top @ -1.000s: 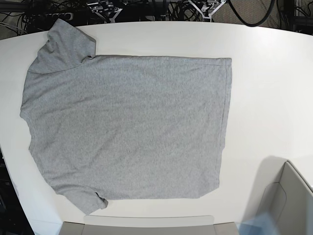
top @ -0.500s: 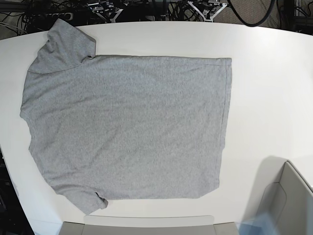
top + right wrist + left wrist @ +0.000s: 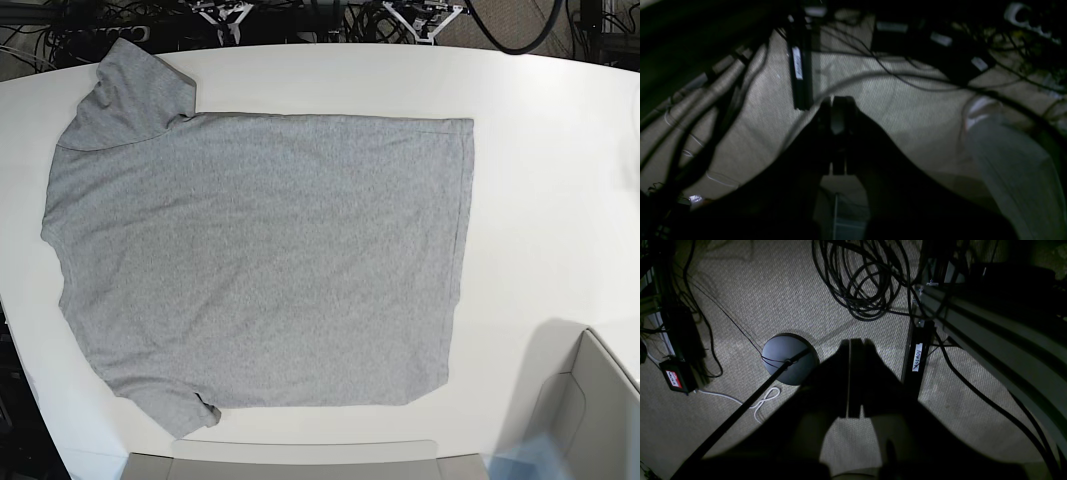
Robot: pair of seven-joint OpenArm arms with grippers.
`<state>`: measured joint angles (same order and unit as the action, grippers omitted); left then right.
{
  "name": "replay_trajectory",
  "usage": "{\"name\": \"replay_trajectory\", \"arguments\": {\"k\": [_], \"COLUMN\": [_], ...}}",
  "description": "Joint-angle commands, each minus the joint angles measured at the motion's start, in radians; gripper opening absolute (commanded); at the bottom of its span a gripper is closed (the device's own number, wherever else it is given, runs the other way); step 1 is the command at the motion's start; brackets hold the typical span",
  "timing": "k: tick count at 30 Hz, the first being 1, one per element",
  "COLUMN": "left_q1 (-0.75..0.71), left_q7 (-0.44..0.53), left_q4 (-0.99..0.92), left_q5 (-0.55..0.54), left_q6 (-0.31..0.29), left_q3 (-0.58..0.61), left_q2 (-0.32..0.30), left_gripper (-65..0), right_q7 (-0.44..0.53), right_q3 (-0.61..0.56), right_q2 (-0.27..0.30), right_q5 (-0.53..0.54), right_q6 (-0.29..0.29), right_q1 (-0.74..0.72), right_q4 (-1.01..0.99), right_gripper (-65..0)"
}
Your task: Fold the T-shirt properly
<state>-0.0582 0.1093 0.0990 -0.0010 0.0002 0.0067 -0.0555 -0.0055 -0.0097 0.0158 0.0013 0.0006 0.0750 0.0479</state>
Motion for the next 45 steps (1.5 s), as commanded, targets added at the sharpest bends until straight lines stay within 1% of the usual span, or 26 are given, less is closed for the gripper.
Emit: {"name": "replay_trajectory", "arguments": {"k": [1,9,14,22,25,27,28,30,34,36,38,41,43,45], "left_q1": [-0.001,0.004,0.048,0.042,0.037,0.011,0.002,-0.042,-0.165,-0.219,-0.271,-0.365,-0.427,-0.477], "left_q7": [0.007,0.014,0.008,0.017,0.017,0.017,0.017,0.017,0.005,0.002,-0.023,-0.052,-0.084,-0.167], "left_q4": [0.002,0.002,0.002,0.005,0.005,0.008,0.018,0.080,0.249,0.299,0.365,0.517,0.628,0.736], "left_q5": [0.000,0.000,-0.001,-0.004,-0.004,-0.004,-0.004,-0.004,-0.004,-0.006,-0.006,-0.006,-0.006,-0.006], "left_q6": [0.005,0.005,0.005,0.004,0.002,0.002,0.002,0.004,0.004,0.004,0.004,0.002,0.002,0.002], "left_q3": [0.003,0.002,-0.003,-0.004,-0.004,-0.004,-0.004,-0.006,-0.006,-0.006,-0.006,-0.006,-0.006,-0.006], "left_q2": [-0.002,-0.002,-0.007,-0.007,-0.007,-0.008,-0.010,-0.025,-0.027,-0.028,-0.028,-0.028,-0.028,-0.028], "left_gripper": [-64.8,-64.8,-64.8,-64.8,-64.7,-64.7,-64.7,-64.7,-64.7,-64.7,-64.7,-64.9,-64.9,-64.9], "right_q7": [0.003,0.003,0.003,0.002,0.003,0.003,0.003,0.003,0.003,0.003,0.003,0.003,0.003,0.003], "right_q3": [0.000,-0.005,-0.006,-0.008,-0.008,-0.008,-0.008,-0.008,-0.008,-0.008,-0.008,-0.008,-0.008,-0.002], "right_q2": [-0.001,0.002,0.002,0.003,0.026,0.033,0.045,0.059,0.091,0.102,0.112,0.132,0.141,0.155], "right_q5": [0.004,0.004,-0.002,-0.002,-0.002,-0.002,-0.002,-0.002,-0.002,-0.002,-0.002,0.003,0.004,0.004], "right_q6": [0.006,0.006,0.006,0.006,0.006,0.006,0.006,0.006,0.006,0.006,0.006,0.006,0.006,0.006], "right_q1": [-0.004,-0.002,0.015,0.122,0.173,0.208,0.231,0.279,0.382,0.434,0.490,0.578,0.641,0.696], "right_q4": [0.002,0.002,0.007,0.194,0.267,0.323,0.356,0.438,0.602,0.680,0.771,0.895,0.972,1.044], "right_gripper": [-65.0,-65.0,-65.0,-65.0,-65.0,-65.0,-65.0,-65.0,-65.0,-65.0,-65.0,-65.0,-65.0,-65.0]}}
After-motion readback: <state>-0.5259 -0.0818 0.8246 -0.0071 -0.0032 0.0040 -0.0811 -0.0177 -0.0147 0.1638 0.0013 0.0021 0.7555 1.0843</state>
